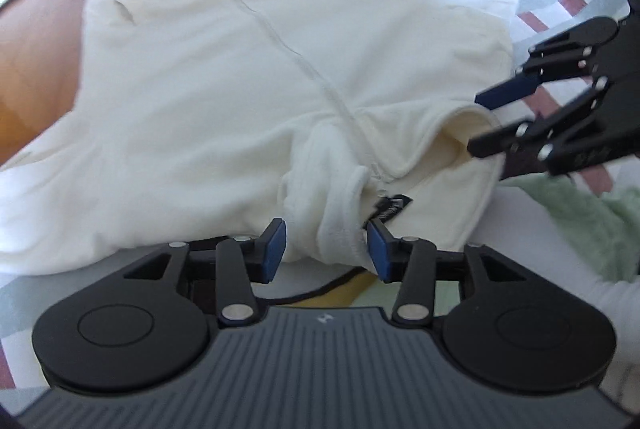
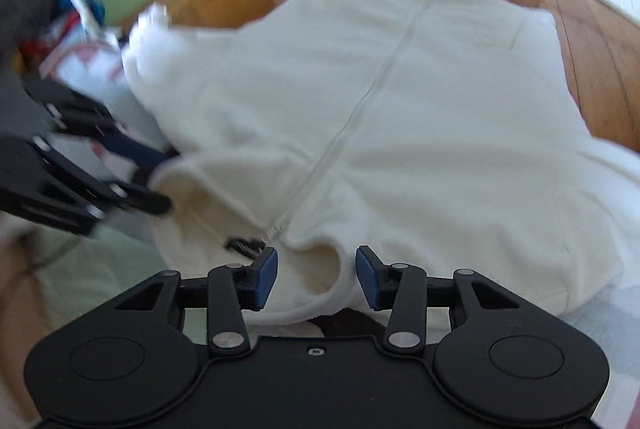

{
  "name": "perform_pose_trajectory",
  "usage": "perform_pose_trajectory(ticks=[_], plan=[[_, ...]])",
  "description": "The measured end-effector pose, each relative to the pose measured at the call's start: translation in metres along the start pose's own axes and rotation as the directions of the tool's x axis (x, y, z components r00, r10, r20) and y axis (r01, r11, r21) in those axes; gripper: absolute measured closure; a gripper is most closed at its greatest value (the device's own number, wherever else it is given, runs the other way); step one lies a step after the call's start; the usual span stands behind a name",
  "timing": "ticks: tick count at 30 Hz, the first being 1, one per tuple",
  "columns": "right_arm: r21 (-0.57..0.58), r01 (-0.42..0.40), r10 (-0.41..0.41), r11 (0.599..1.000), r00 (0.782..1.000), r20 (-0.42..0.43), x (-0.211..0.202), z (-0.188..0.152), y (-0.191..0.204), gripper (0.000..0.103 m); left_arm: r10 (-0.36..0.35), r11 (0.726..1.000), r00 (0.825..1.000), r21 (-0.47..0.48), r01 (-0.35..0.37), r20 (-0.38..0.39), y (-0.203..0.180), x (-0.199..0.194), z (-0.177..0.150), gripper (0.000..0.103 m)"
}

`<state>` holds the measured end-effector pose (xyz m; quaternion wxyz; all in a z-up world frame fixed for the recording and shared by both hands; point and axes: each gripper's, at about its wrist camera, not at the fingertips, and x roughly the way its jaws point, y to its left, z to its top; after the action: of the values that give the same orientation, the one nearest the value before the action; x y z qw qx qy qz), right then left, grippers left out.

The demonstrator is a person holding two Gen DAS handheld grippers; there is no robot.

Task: Fold clothes

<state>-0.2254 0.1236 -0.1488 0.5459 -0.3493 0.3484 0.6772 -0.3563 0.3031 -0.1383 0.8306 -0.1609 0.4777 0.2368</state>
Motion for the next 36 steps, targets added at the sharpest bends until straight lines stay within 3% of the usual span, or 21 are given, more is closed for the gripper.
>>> perform_pose_trajectory(ticks=[2, 4, 5, 6, 7, 8, 11, 13, 14, 16, 18, 19, 21, 23, 25, 29, 31, 34, 36], plan=[[-0.082, 0.073, -0.074, 0.994, 0.997, -0.013, 0.015, -0.003, 0.007, 0.054, 0.012, 0.999, 0.999, -0.035, -0.010, 0.051, 0.002, 0.004, -0.005, 0.052], [-0.139, 0.132, -0.138, 0.981, 0.990, -0.033, 0.032, 0.000, 0.008, 0.057, 0.010, 0.996, 0.999, -0.085, -0.007, 0.039, 0.005, 0.023, -0.002, 0.053], [-0.153, 0.153, -0.159, 0.976, 0.987, -0.029, 0.036, 0.000, 0.009, 0.070, 0.031, 0.998, 0.999, -0.064, -0.029, 0.032, 0.004, 0.029, -0.001, 0.056], [-0.163, 0.168, -0.174, 0.972, 0.985, -0.019, 0.037, 0.001, 0.010, 0.097, 0.053, 0.998, 0.998, -0.042, -0.051, 0.026, 0.002, 0.035, 0.000, 0.071], [-0.159, 0.164, -0.164, 0.974, 0.986, 0.013, 0.030, 0.003, 0.007, 0.096, 0.075, 0.997, 0.997, -0.019, -0.074, 0.021, 0.001, 0.041, 0.001, 0.089], [-0.153, 0.157, -0.151, 0.976, 0.987, 0.049, 0.021, 0.005, 0.004, 0.096, 0.102, 0.995, 0.995, -0.016, -0.102, 0.022, 0.002, 0.037, 0.003, 0.090], [-0.134, 0.120, -0.096, 0.984, 0.981, 0.170, -0.019, 0.001, -0.004, 0.096, 0.100, 0.988, 0.986, -0.134, -0.082, 0.134, 0.015, -0.014, -0.008, 0.094], [-0.155, 0.069, -0.040, 0.985, 0.982, 0.184, -0.037, -0.011, -0.009, 0.096, 0.085, 0.978, 0.985, -0.201, -0.054, 0.151, 0.018, -0.034, -0.021, 0.094], [-0.172, 0.017, 0.012, 0.985, 0.986, 0.168, -0.038, -0.019, -0.011, 0.096, 0.072, 0.973, 0.987, -0.226, -0.038, 0.144, 0.018, -0.038, -0.028, 0.094], [-0.228, -0.014, 0.044, 0.973, 0.991, 0.125, -0.025, -0.035, -0.005, 0.096, 0.102, 0.978, 0.994, -0.186, -0.095, 0.028, 0.007, -0.009, -0.039, 0.094], [-0.303, 0.016, -0.004, 0.953, 0.999, 0.041, 0.003, -0.049, 0.006, 0.096, 0.115, 0.980, 0.990, -0.155, -0.127, -0.084, -0.001, 0.020, -0.050, 0.095], [-0.328, 0.049, -0.034, 0.943, 0.998, 0.049, 0.010, -0.052, 0.011, 0.095, 0.110, 0.980, 0.985, -0.150, -0.130, -0.136, -0.003, 0.035, -0.054, 0.095], [-0.333, 0.062, -0.050, 0.941, 0.998, 0.042, 0.015, -0.050, 0.013, 0.094, 0.100, 0.975, 0.986, -0.183, -0.124, -0.133, -0.001, 0.031, -0.053, 0.094], [-0.282, -0.006, 0.004, 0.959, 1.000, -0.006, 0.008, -0.041, 0.002, 0.088, 0.070, 0.970, 0.988, -0.221, -0.099, -0.136, 0.006, 0.026, -0.053, 0.093], [-0.229, -0.120, 0.115, 0.966, 0.993, -0.034, -0.004, -0.034, -0.012, 0.084, 0.030, 0.959, 0.990, -0.277, -0.067, -0.137, 0.014, 0.024, -0.055, 0.093], [-0.087, -0.293, 0.298, 0.952, 0.954, 0.046, -0.033, -0.028, -0.043, 0.074, -0.029, 0.947, 0.991, -0.321, -0.013, -0.128, 0.022, 0.014, -0.052, 0.091], [-0.028, -0.350, 0.351, 0.936, 0.932, 0.090, -0.039, -0.020, -0.052, 0.069, -0.068, 0.938, 0.992, -0.345, 0.028, -0.105, 0.027, 0.005, -0.050, 0.086], [-0.027, -0.338, 0.339, 0.941, 0.937, 0.086, -0.024, -0.002, -0.049, 0.064, -0.120, 0.910, 0.991, -0.405, 0.087, -0.057, 0.041, -0.007, -0.052, 0.083], [-0.038, -0.259, 0.261, 0.965, 0.964, 0.056, -0.003, 0.010, -0.044, 0.059, -0.137, 0.896, 0.989, -0.433, 0.101, -0.053, 0.047, -0.005, -0.049, 0.082]])
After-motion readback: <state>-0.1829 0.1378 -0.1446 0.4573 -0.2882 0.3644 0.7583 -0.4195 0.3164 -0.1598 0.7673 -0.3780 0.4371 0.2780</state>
